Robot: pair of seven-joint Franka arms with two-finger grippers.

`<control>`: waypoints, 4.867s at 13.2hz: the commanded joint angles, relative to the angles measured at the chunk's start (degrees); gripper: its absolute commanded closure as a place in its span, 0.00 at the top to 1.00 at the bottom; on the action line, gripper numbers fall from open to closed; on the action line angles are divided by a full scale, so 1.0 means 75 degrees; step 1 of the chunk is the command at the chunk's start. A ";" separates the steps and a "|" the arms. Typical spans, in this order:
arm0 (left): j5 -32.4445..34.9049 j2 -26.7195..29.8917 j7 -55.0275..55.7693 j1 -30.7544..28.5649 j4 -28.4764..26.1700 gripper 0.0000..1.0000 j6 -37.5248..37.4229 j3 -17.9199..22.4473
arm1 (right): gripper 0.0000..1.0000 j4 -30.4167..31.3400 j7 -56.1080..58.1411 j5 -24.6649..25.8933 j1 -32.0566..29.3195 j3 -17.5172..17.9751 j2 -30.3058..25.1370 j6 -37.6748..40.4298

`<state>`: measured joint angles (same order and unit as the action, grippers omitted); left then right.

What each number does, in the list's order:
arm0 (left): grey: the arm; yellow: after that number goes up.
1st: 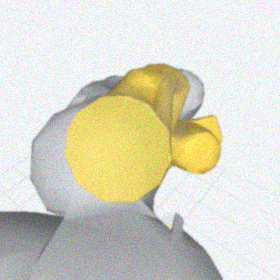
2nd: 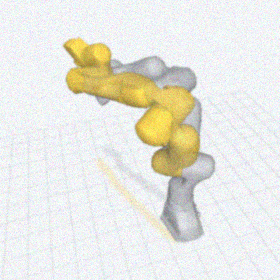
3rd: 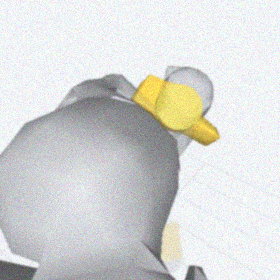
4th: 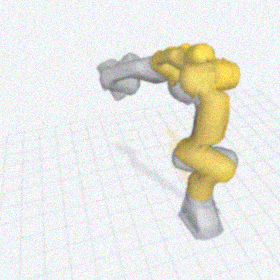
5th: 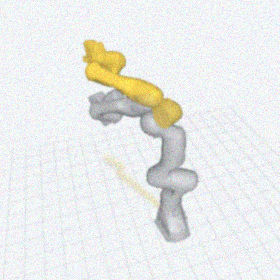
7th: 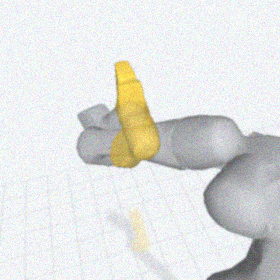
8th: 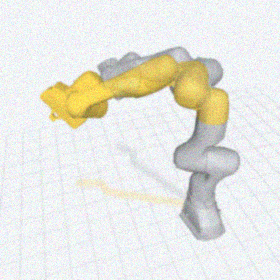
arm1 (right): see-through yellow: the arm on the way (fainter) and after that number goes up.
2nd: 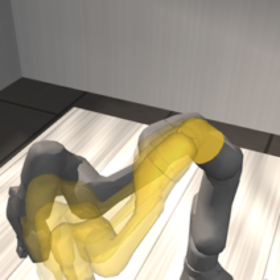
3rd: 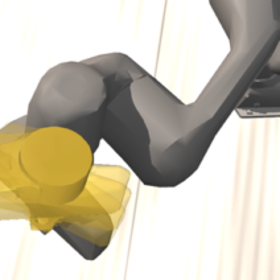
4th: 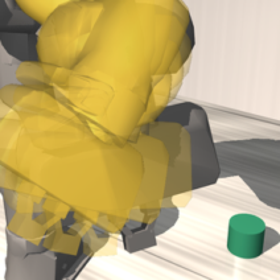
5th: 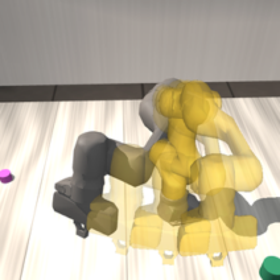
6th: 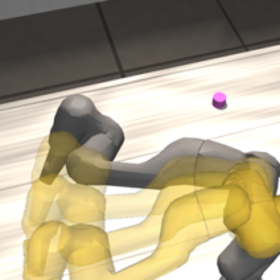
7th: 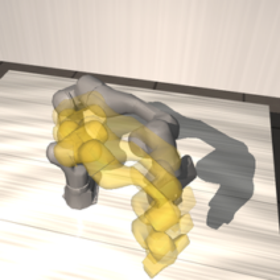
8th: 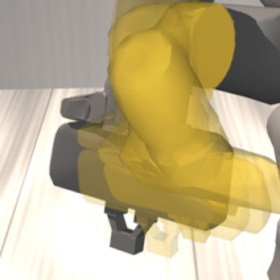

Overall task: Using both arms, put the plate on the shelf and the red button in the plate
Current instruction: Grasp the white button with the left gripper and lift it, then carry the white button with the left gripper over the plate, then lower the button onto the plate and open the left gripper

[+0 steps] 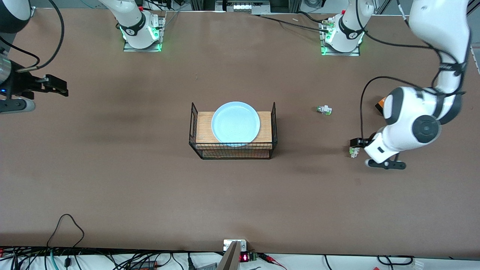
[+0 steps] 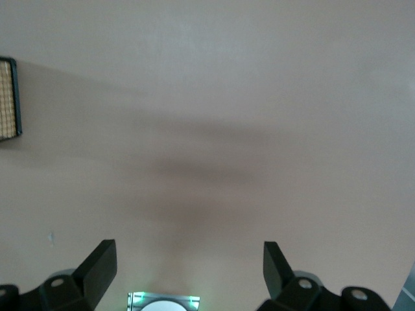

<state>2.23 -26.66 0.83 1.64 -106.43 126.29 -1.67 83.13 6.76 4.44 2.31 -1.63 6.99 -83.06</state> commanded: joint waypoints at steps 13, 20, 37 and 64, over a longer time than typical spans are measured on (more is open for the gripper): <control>0.0007 -0.0769 -0.0075 -0.0043 -0.0740 0.07 0.1724 0.0059 | 1.00 0.1100 -0.0245 -0.0088 -0.0318 0.0076 -0.1234 -0.0395; -0.0004 -0.0116 0.0041 -0.0008 -0.0577 0.00 0.1060 -0.0011 | 1.00 0.2124 -0.0245 -0.0123 -0.0448 0.0228 -0.1460 -0.1301; -0.0497 -0.0089 0.4152 0.1173 0.4686 0.00 -0.4512 -0.3492 | 1.00 0.0799 -0.0152 -0.0123 -0.0507 0.0217 -0.0217 -0.0879; 0.0207 -0.0244 0.4917 0.1213 0.4674 1.00 -0.4038 -0.3362 | 1.00 0.0459 -0.0187 -0.0193 -0.0483 0.0241 -0.0147 -0.0258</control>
<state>2.80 -33.70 37.69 14.18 -69.76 101.25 -26.51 88.46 5.53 3.67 -0.65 -0.47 4.94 -85.77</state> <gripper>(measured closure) 0.000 0.000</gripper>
